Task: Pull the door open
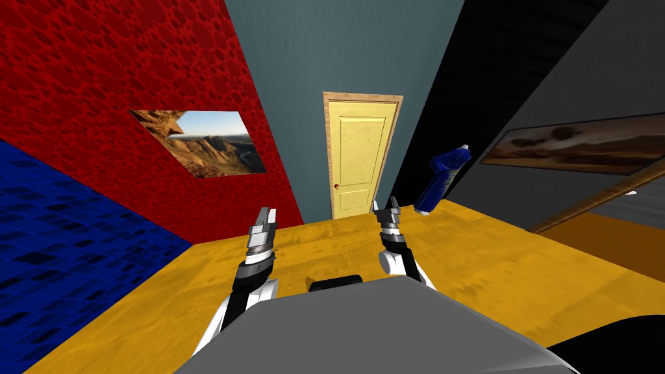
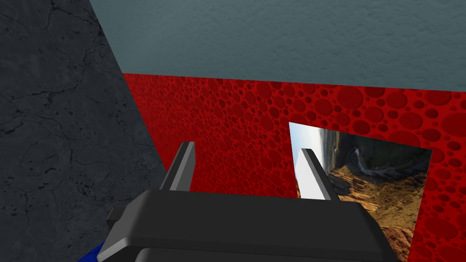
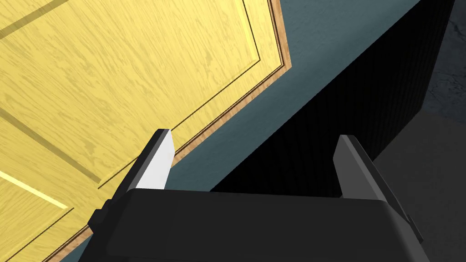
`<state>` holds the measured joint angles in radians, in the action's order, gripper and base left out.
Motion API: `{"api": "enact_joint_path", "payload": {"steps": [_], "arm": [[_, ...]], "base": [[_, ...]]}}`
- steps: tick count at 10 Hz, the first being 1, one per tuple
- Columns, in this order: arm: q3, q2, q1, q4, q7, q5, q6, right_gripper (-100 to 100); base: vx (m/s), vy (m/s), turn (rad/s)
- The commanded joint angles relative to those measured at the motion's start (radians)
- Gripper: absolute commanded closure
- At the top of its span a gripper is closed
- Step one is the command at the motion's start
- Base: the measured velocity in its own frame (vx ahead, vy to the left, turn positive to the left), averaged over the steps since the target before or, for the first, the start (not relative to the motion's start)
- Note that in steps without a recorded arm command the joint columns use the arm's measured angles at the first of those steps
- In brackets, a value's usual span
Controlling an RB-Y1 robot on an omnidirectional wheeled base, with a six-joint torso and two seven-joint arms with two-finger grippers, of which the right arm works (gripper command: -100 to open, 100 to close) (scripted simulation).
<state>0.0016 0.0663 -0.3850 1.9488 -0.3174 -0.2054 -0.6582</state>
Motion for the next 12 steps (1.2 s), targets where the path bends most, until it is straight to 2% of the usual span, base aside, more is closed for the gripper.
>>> {"api": "enact_joint_path", "payload": {"steps": [1, 12], "arm": [[-0.001, 0.005, 0.008, -0.027, -0.028, -0.018, -0.001, -100], [-0.001, 0.029, 0.070, -0.267, -0.227, -0.143, -0.043, -100]], "base": [[0.104, -0.016, 0.110], [0.098, -0.020, 0.135]]}}
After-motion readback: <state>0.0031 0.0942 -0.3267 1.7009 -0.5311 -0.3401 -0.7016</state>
